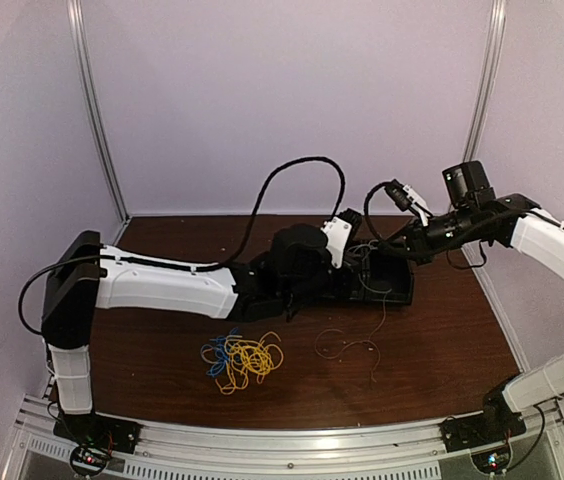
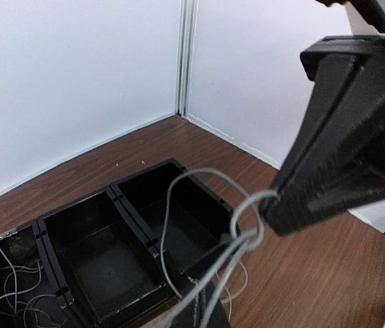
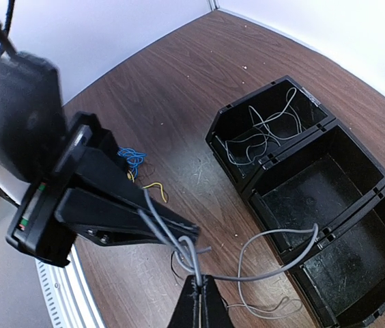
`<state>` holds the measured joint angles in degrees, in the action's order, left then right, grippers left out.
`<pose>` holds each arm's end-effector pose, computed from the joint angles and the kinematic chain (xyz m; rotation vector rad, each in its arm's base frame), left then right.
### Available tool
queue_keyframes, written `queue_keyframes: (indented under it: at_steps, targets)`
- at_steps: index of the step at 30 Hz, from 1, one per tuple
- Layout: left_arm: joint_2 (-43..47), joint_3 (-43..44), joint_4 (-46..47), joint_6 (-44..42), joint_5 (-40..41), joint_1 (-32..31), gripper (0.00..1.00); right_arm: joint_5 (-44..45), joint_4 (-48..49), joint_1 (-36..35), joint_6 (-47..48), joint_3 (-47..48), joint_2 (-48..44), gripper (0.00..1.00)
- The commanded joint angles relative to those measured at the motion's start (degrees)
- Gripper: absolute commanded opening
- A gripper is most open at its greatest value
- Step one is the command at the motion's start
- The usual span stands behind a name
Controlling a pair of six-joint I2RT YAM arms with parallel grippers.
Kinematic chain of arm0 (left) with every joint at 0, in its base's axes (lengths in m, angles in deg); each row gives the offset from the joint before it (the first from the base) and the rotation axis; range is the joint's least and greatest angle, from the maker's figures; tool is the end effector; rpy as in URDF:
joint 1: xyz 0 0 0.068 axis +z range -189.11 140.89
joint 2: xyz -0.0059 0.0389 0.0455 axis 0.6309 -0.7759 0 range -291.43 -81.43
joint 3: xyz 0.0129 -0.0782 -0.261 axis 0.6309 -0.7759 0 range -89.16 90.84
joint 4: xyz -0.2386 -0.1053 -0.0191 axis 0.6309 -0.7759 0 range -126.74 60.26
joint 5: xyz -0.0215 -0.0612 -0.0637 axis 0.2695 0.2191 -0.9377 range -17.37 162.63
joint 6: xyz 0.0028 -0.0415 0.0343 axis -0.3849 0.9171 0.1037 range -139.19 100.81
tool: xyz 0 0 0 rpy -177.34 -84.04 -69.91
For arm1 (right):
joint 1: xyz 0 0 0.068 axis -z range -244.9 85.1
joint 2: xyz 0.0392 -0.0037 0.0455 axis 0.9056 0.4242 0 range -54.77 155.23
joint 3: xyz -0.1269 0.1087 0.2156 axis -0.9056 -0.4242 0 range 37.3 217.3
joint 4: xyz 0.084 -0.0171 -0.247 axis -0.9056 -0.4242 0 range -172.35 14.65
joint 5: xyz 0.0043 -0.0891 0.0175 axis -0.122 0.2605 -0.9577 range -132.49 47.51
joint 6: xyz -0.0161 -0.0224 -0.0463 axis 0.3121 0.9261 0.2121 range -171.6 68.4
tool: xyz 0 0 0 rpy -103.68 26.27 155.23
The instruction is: Untangle the cables
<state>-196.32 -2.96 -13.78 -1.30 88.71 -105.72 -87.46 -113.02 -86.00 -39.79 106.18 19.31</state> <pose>0.1997 -0.4369 0.2641 0.5713 1.7673 -0.7987 0.2426 0.1206 0.3374 -1.0061 2.0014 0.9874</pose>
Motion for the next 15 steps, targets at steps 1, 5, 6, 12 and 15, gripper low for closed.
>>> queue_keyframes:
  at_steps: [1,5,6,12,15]
  targets:
    - [9.8,-8.1,7.2,-4.3,-5.7,-0.3,0.0,3.2,0.9,1.1,-0.8,0.3,1.3,0.0]
    - [17.6,-15.7,12.1,-4.7,-11.1,-0.3,0.0,4.2,1.4,1.9,-0.9,-0.2,2.2,0.0]
    - [19.4,-17.8,13.9,-3.9,-11.2,-0.3,0.0,4.2,1.3,2.0,-0.7,-0.2,2.4,0.0]
    - [27.1,-24.0,20.6,-2.1,-9.4,-0.3,0.0,0.0,0.1,2.1,2.9,-0.4,2.5,0.07]
    - [29.0,-24.8,22.1,-1.0,-8.6,-0.1,0.0,-2.6,-1.2,2.1,5.5,-0.6,1.6,0.2]
